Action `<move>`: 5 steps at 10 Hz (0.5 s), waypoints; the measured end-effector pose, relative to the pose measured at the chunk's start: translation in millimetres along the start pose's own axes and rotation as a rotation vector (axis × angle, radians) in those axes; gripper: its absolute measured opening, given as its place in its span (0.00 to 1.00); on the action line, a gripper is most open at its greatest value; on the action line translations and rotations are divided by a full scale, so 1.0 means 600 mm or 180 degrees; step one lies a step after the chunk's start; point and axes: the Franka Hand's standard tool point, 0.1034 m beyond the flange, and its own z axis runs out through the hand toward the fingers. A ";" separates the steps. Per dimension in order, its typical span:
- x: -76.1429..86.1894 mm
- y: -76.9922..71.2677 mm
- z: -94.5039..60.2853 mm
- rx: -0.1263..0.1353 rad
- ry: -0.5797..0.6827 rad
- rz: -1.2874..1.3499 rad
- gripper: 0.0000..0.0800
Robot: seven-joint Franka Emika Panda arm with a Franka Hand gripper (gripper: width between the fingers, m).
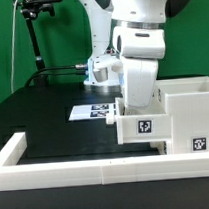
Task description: Assemble drawer
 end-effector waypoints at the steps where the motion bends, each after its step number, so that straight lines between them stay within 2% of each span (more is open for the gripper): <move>1: -0.001 0.001 0.000 -0.0014 0.0007 0.0029 0.06; 2: -0.003 0.002 0.000 -0.0044 0.0017 0.0056 0.06; 5: -0.004 0.001 0.001 -0.0040 0.0016 0.0057 0.06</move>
Offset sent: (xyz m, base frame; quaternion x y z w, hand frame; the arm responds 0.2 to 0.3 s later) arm 0.0000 0.0000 0.0000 0.0000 0.0000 0.0000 1.0000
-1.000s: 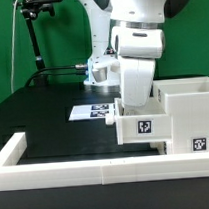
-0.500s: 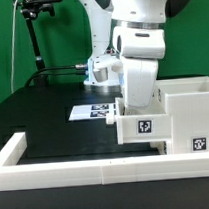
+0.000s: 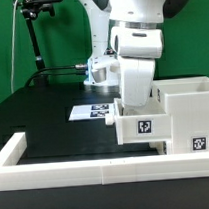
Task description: Assemble drawer
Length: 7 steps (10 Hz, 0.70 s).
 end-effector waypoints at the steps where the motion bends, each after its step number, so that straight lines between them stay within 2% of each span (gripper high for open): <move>1: 0.000 0.000 0.000 0.0000 -0.0001 -0.0042 0.06; 5: -0.006 0.001 0.001 0.0024 -0.0012 -0.0267 0.06; 7: -0.007 0.002 0.000 0.0004 -0.0010 -0.0179 0.06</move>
Offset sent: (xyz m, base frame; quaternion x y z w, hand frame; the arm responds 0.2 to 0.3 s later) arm -0.0050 0.0138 -0.0018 0.0193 0.0051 -0.1073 0.9940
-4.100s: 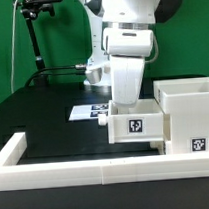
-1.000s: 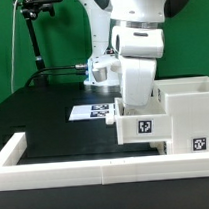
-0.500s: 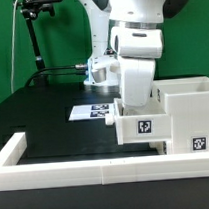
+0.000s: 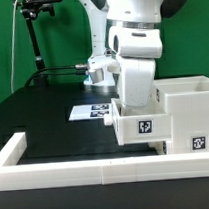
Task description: Assemble drawer
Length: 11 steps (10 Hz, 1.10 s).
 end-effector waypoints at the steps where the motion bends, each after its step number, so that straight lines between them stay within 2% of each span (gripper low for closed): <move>1: -0.001 0.000 0.001 0.0002 0.0000 0.0003 0.06; 10: -0.007 0.002 0.000 -0.0017 -0.0039 -0.0283 0.06; 11: -0.010 0.004 -0.003 -0.0060 -0.0024 -0.0194 0.06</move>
Offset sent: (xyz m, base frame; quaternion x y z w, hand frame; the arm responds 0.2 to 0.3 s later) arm 0.0000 0.0000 0.0000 0.0000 0.0000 0.0000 1.0000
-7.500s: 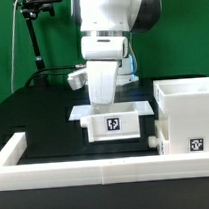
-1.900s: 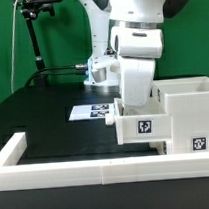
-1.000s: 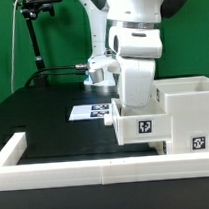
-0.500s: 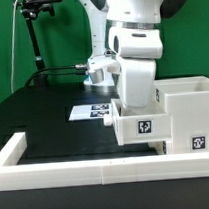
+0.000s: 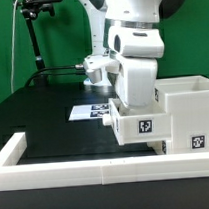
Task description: Assemble drawer
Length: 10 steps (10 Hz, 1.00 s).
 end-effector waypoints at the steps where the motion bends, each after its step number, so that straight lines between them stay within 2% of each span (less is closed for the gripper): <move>1: 0.000 -0.001 0.002 0.0007 -0.0001 -0.0001 0.06; 3: 0.000 -0.001 0.003 0.0008 -0.0001 -0.0004 0.06; 4: -0.001 -0.003 0.005 -0.0026 0.0004 -0.0108 0.06; 6: 0.002 -0.004 0.006 -0.0032 -0.0015 -0.0174 0.06; 8: -0.009 -0.007 0.010 -0.0034 -0.0012 -0.0148 0.06; 10: -0.002 -0.006 0.009 -0.0039 -0.0006 -0.0068 0.06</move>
Offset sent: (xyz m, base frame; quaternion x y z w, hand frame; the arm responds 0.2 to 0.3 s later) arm -0.0125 0.0020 -0.0041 -0.0298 0.0122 -0.1066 0.9938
